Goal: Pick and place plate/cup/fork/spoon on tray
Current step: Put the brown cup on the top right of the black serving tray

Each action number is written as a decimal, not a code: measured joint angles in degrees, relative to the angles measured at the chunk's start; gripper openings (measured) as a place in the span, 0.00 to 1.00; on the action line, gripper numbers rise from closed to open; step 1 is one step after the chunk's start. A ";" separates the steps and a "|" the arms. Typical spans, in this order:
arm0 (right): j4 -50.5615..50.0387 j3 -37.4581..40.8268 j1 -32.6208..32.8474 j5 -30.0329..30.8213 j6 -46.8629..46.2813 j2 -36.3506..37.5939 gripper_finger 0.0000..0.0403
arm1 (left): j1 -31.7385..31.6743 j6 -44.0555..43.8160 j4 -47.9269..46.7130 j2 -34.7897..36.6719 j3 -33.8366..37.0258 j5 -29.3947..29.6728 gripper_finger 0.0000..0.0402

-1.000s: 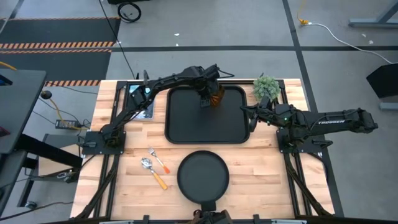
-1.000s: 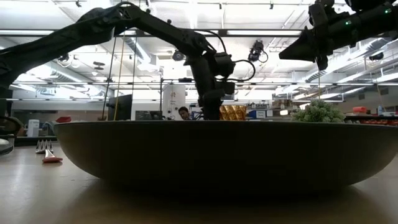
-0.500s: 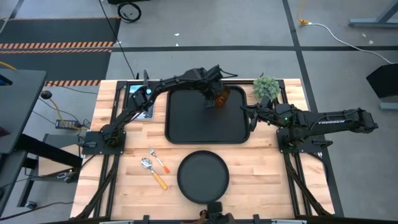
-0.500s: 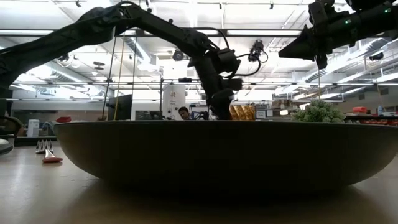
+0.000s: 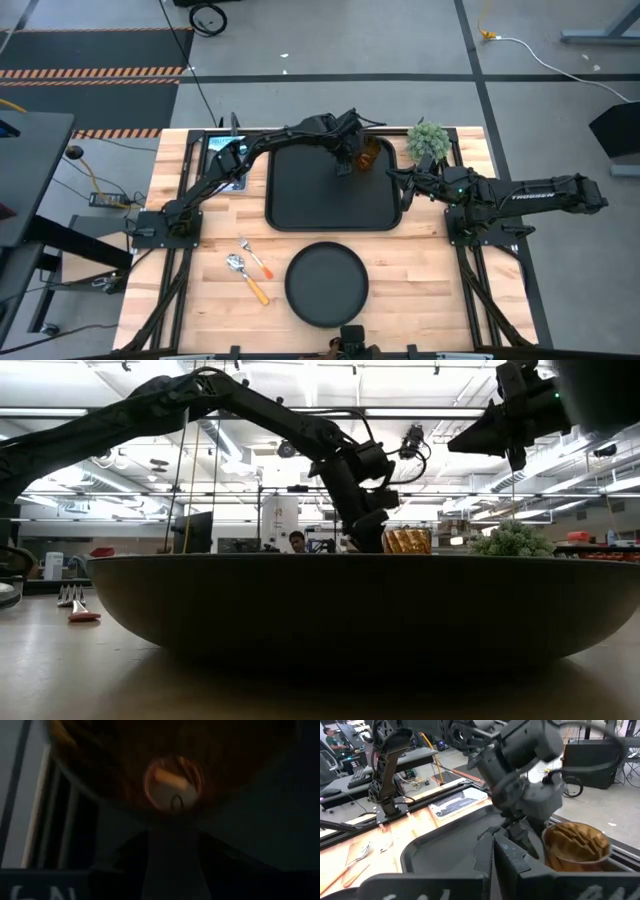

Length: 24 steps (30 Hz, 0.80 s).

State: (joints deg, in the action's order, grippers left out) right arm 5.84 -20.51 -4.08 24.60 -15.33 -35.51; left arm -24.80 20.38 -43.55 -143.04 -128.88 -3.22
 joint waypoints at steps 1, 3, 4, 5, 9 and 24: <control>0.08 0.00 0.00 0.00 0.04 0.01 0.06 | 0.14 0.00 1.52 -0.53 -0.07 -0.02 0.44; 0.22 0.02 0.00 -0.01 0.31 0.02 0.06 | 0.26 -0.26 1.55 -0.89 -0.03 -0.46 0.44; 0.53 0.02 0.00 -0.06 0.34 0.02 0.06 | 0.38 -0.23 1.52 -1.05 0.00 -0.48 0.44; 0.58 0.02 0.00 -0.09 0.37 0.06 0.06 | 0.62 -0.03 2.40 -1.17 -0.01 -0.24 0.44; 0.58 0.02 0.00 -0.14 0.43 0.21 0.06 | 0.81 -0.50 2.67 -1.18 -0.02 0.04 0.44; 0.85 0.02 0.00 -0.17 0.44 0.28 0.06 | 1.35 -5.20 5.50 -1.18 -0.02 1.18 0.44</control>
State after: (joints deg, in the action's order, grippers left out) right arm 6.69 -20.49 -4.08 24.43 -14.90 -35.22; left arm -23.45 15.18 -38.05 -144.22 -128.90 -2.05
